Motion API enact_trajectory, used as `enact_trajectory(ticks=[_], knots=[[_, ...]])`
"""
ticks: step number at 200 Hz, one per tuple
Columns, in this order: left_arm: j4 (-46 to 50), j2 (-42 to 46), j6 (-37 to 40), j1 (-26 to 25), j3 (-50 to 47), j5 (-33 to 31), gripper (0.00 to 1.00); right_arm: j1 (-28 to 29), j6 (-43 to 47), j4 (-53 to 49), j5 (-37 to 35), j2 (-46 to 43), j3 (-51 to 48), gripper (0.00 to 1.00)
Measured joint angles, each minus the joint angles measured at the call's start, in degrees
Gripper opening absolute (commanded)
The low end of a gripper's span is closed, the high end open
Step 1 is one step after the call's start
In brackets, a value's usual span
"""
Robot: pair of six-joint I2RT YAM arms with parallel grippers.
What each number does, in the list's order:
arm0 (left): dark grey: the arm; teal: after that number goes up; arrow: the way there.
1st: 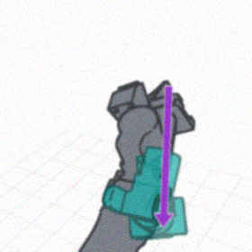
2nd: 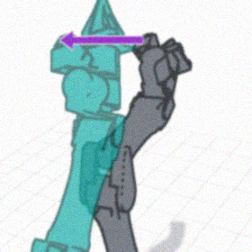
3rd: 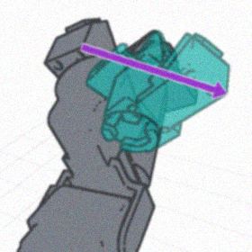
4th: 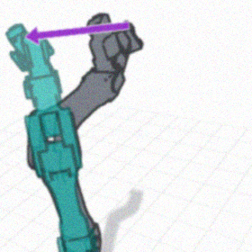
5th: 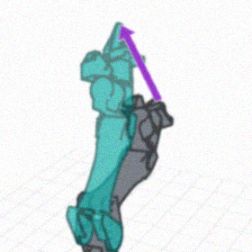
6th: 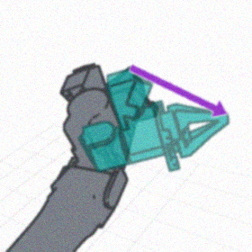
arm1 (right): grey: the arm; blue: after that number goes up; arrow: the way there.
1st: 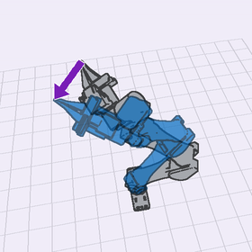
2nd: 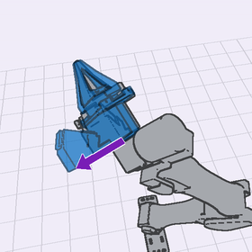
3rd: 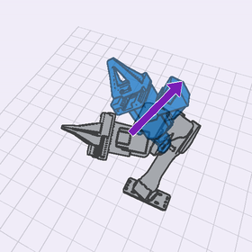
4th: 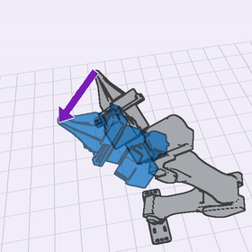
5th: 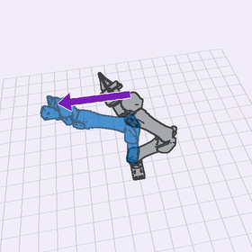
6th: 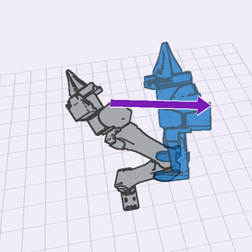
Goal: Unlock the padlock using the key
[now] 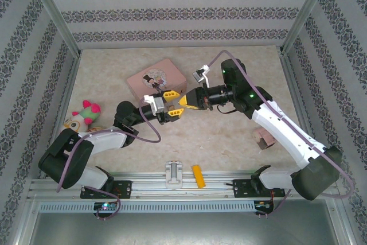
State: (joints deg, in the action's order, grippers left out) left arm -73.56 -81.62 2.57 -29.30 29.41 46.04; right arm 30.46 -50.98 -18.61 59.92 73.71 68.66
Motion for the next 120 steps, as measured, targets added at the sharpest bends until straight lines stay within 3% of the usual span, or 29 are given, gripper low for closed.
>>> enact_trajectory(ticks=[71, 120], knots=[[1.64, 1.6, 0.9, -0.76, 1.38, 0.7, 0.42, -0.37, -0.11, -0.02, 0.24, 0.74, -0.07, 0.0], [4.2, 3.5, 2.67, -1.14, 1.75, 0.37, 0.3, -1.11, 0.09, -0.22, 0.57, 0.74, -0.55, 0.0]])
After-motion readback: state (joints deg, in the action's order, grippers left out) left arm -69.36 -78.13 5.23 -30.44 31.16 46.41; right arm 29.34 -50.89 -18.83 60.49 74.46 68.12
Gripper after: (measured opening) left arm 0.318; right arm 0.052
